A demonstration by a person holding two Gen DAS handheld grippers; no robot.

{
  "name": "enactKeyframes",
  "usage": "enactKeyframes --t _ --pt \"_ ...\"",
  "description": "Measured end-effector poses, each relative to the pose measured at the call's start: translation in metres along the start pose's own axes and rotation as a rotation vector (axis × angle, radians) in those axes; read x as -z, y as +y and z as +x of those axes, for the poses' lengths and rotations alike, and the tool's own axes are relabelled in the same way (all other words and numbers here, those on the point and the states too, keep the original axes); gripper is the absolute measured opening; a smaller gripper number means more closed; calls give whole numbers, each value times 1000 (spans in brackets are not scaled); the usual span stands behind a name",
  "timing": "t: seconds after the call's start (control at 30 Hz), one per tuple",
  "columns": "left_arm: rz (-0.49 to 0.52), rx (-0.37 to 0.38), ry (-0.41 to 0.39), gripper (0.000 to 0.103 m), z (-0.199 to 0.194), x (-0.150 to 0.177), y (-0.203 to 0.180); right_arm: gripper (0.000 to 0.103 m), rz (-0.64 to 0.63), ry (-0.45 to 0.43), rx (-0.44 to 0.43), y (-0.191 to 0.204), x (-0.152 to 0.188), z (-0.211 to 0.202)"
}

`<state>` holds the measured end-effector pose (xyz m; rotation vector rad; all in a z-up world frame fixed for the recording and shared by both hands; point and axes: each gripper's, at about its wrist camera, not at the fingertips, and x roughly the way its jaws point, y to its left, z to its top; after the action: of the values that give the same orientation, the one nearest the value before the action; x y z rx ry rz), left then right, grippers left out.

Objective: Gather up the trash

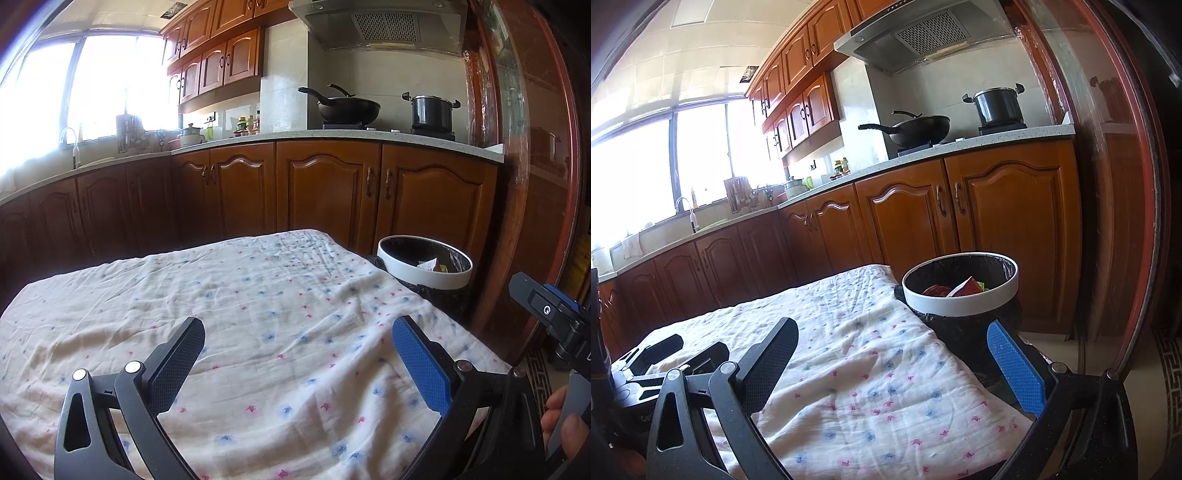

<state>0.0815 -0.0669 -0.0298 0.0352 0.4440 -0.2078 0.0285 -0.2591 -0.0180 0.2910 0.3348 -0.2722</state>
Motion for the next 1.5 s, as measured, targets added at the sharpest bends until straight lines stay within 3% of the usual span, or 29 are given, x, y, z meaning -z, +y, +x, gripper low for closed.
enactKeyframes --t 1.5 --pt "-11 11 6 102 4 -1 2 103 5 9 -14 10 2 3"
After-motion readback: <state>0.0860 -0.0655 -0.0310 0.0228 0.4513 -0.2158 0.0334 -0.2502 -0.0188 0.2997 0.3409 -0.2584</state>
